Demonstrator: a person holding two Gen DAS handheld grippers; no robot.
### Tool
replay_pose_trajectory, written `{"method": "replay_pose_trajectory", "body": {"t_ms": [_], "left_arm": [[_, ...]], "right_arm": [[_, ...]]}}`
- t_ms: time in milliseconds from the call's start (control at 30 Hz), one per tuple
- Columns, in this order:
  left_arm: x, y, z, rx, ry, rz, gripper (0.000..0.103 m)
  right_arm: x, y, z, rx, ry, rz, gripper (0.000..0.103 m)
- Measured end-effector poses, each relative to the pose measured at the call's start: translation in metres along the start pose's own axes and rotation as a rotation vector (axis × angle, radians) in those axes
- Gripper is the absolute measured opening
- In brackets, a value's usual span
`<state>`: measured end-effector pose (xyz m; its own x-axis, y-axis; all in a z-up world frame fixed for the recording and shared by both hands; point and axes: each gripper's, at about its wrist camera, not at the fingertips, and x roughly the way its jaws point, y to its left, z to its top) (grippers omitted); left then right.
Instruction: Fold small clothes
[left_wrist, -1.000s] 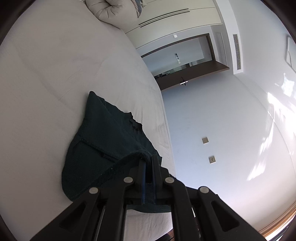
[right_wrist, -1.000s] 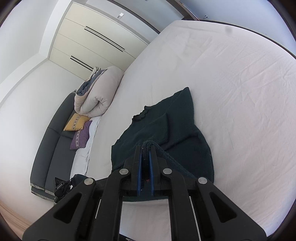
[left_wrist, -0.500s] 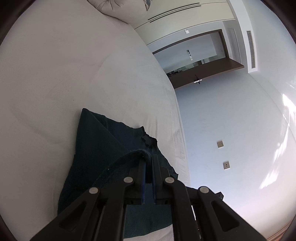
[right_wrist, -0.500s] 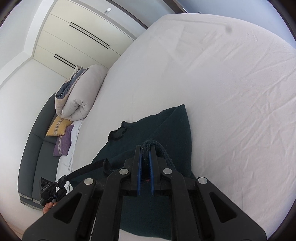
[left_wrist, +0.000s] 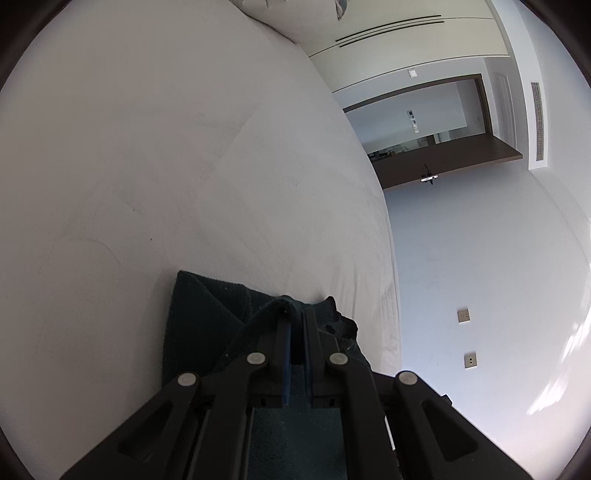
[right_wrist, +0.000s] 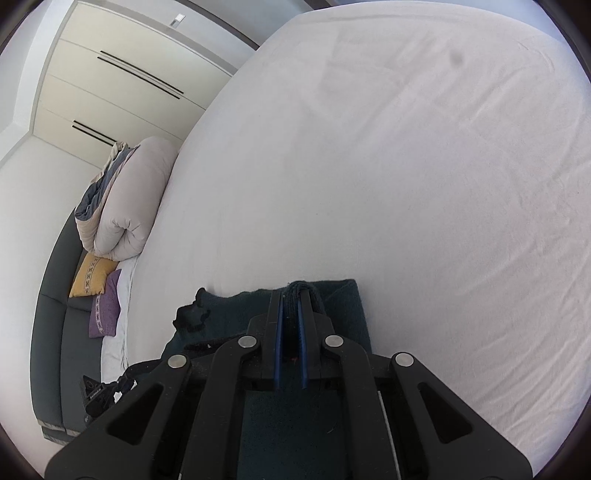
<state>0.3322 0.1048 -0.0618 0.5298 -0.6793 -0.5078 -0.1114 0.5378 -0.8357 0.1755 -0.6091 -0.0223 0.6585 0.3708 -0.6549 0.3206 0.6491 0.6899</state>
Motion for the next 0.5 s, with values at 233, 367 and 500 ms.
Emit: {"method": "replay_pose_trajectory", "body": {"t_ms": [233,367,500], "left_arm": [[0.011,0.013,-0.002,-0.018,-0.010,0.020,0.059],[-0.012,0.009,-0.005,0.002,-0.065,0.018,0.084],[-0.033,0.000,-0.026,0.086,-0.054,0.032,0.084]], "right_arm": [[0.029,-0.017,0.007,0.099,0.030,0.038,0.017],[0.003,-0.016,-0.003,0.086,-0.071,0.018,0.076],[-0.018,-0.009,-0.010,0.028,-0.104,-0.017,0.076]]}}
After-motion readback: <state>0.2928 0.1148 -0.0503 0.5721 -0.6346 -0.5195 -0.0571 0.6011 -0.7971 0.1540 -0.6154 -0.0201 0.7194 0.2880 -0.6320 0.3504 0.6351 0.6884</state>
